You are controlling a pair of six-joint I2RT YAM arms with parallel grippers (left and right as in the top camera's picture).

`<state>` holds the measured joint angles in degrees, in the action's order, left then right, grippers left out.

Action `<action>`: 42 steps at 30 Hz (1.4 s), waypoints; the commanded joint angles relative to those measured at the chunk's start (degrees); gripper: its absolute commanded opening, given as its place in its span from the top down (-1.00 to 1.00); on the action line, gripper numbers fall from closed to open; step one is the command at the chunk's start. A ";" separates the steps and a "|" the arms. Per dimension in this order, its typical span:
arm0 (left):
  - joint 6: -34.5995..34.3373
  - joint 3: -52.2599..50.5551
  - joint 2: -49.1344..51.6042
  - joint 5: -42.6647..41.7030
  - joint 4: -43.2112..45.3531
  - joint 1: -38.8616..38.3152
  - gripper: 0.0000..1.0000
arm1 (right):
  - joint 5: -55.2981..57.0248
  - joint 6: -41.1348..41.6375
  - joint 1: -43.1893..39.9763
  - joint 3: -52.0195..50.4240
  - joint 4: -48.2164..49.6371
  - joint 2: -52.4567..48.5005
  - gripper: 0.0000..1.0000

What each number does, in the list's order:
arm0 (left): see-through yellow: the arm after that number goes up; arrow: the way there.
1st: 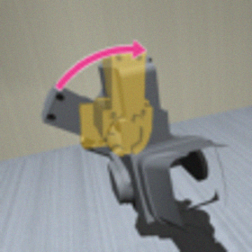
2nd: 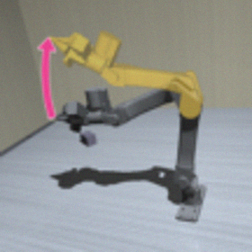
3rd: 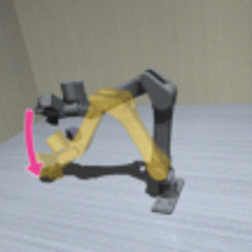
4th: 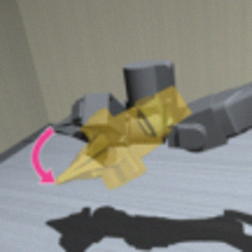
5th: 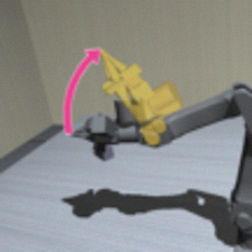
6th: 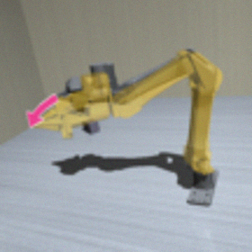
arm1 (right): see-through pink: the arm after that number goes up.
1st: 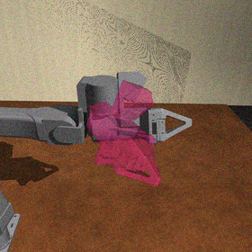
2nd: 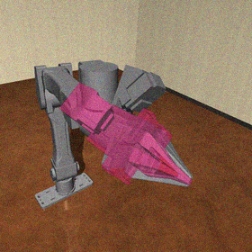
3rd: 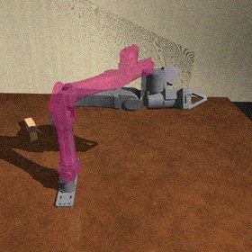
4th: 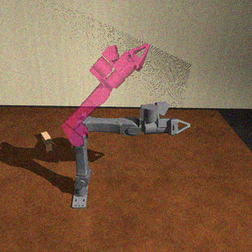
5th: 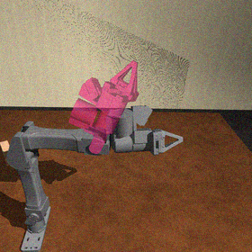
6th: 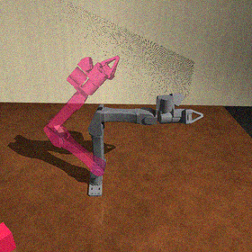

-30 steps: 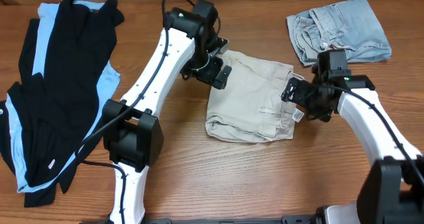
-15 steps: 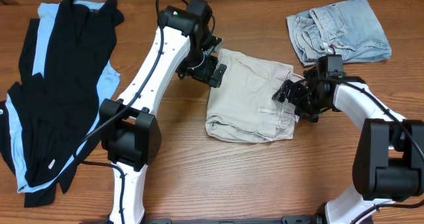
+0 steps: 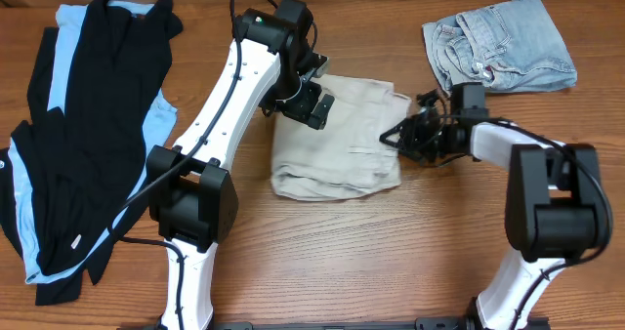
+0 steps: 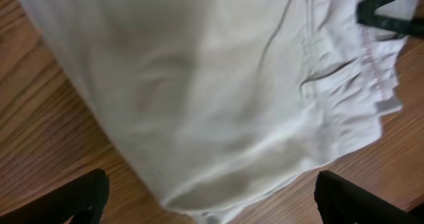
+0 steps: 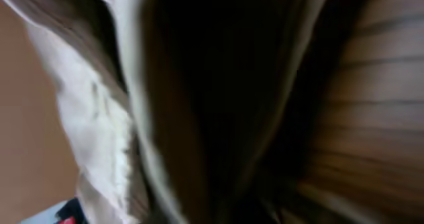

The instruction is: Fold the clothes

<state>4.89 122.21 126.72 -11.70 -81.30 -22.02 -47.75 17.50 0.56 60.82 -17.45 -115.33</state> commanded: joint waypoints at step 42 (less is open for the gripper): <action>-4.50 -0.24 -0.04 5.29 0.33 3.10 -1.00 | 2.67 33.48 -10.05 16.04 33.77 21.73 0.92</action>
<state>1.41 122.21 126.72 -6.94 -81.03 -19.07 -49.54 49.93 -7.03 71.35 14.37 -96.05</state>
